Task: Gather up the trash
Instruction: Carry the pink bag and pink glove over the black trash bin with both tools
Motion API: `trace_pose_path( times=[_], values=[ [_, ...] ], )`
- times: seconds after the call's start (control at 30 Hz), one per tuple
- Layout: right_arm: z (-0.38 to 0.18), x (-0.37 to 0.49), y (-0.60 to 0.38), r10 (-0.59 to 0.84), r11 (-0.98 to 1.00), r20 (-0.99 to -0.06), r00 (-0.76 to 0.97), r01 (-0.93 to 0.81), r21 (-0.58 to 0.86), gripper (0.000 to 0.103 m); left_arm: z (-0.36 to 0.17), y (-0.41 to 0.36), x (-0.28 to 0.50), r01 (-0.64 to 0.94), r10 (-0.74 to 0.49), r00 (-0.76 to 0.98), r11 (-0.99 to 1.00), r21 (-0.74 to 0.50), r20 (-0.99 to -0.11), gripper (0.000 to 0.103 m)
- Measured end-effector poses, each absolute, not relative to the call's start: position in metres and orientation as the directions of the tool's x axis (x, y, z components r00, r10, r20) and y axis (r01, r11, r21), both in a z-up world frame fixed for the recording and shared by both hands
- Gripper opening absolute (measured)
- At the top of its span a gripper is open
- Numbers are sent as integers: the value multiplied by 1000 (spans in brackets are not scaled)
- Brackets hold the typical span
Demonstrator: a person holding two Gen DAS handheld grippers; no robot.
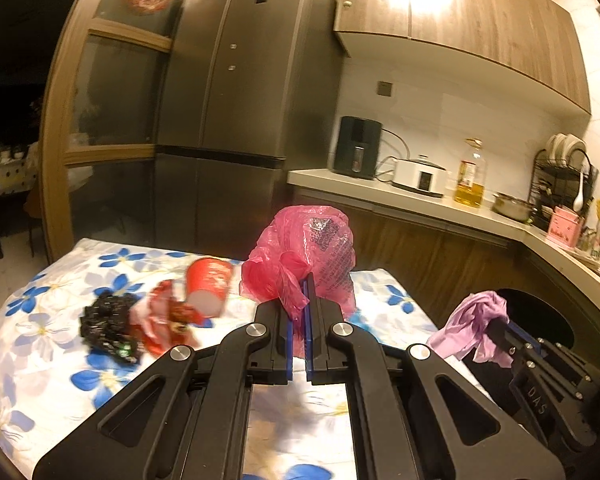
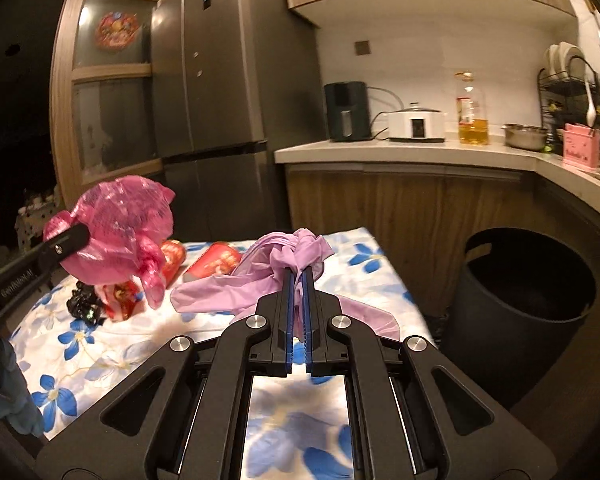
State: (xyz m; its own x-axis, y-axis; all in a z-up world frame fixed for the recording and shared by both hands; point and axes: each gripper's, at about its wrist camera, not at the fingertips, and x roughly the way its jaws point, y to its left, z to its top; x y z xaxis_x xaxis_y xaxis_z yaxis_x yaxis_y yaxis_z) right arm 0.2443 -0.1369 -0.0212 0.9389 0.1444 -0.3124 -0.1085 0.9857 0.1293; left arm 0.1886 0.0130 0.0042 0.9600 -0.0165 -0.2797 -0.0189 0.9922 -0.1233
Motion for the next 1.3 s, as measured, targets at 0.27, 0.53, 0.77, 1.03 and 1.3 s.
trace_pose_path(
  times=[0.27, 0.53, 0.77, 1.03, 1.3],
  values=[
    [-15, 235, -176, 71, 990, -293, 954, -31, 138, 4, 5, -31, 201, 54, -79, 955, 994, -94, -287, 4],
    [-9, 228, -206, 14, 989, -274, 962, 28, 148, 4, 6, -70, 212, 119, -132, 947, 991, -61, -292, 4],
    [-5, 225, -231, -32, 985, -262, 964, 75, 157, 4, 7, -97, 219, 160, -165, 942, 986, -41, -292, 4],
    [-4, 220, -259, -88, 977, -252, 964, 133, 168, 4, 11, -129, 229, 207, -202, 935, 978, -16, -291, 4],
    [3, 216, -293, -161, 964, -234, 959, 204, 173, 4, 15, -165, 240, 259, -247, 927, 966, 7, -282, 4]
  ],
)
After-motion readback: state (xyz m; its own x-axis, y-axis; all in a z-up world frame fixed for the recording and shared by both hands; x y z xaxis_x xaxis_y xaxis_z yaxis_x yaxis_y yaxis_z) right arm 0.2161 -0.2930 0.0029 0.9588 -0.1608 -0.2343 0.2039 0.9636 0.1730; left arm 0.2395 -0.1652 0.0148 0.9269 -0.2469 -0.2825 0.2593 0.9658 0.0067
